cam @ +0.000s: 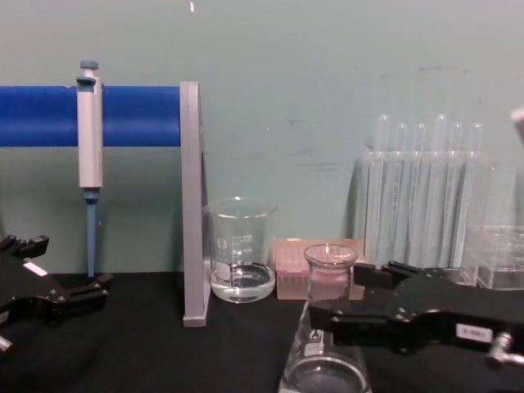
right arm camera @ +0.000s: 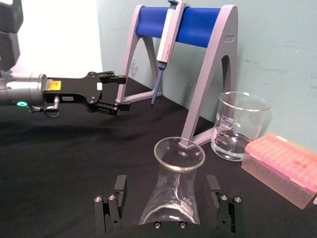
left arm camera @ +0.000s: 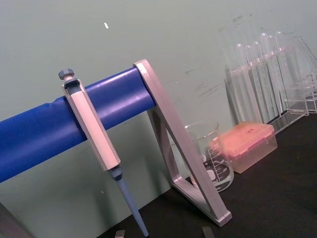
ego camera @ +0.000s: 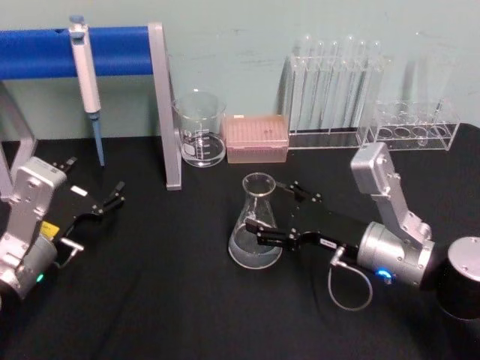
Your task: Grasp the erlenmeyer flask with one hand, shake it three times, then place it back.
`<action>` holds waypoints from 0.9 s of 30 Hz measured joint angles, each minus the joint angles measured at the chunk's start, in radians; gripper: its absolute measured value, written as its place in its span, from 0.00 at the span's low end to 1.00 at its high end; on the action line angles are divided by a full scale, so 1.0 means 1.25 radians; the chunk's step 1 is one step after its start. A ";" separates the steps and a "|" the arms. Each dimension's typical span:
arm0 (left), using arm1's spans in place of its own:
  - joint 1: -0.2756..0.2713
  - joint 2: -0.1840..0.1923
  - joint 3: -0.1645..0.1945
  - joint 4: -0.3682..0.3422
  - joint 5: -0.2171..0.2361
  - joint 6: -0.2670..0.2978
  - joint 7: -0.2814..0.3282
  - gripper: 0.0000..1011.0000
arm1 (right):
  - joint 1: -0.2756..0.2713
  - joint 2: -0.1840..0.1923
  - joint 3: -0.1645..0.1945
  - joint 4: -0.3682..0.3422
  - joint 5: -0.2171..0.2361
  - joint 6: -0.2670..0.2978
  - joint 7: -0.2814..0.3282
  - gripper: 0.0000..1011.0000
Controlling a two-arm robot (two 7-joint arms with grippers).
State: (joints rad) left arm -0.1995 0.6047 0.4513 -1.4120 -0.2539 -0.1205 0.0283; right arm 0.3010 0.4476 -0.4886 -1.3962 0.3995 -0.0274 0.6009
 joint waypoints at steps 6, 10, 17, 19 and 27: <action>0.000 0.000 0.000 0.000 0.000 0.000 0.000 0.99 | -0.023 0.031 0.012 -0.031 0.014 -0.004 0.007 0.99; 0.000 0.000 0.000 0.000 0.000 0.000 0.000 0.99 | -0.042 0.055 0.026 -0.055 0.028 -0.010 0.010 0.99; 0.000 0.000 0.000 0.000 0.000 0.000 0.000 0.99 | -0.061 0.088 0.043 -0.079 0.047 -0.021 0.022 0.99; 0.000 0.000 0.000 0.000 0.000 0.000 0.000 0.99 | -0.063 0.094 0.046 -0.082 0.050 -0.024 0.025 0.99; 0.000 0.000 0.000 0.000 0.000 0.000 0.000 0.99 | -0.065 0.095 0.067 -0.087 0.064 -0.034 0.003 0.99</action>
State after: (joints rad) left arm -0.1996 0.6047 0.4514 -1.4120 -0.2539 -0.1205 0.0283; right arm 0.2196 0.5663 -0.4045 -1.5054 0.4789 -0.0697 0.6044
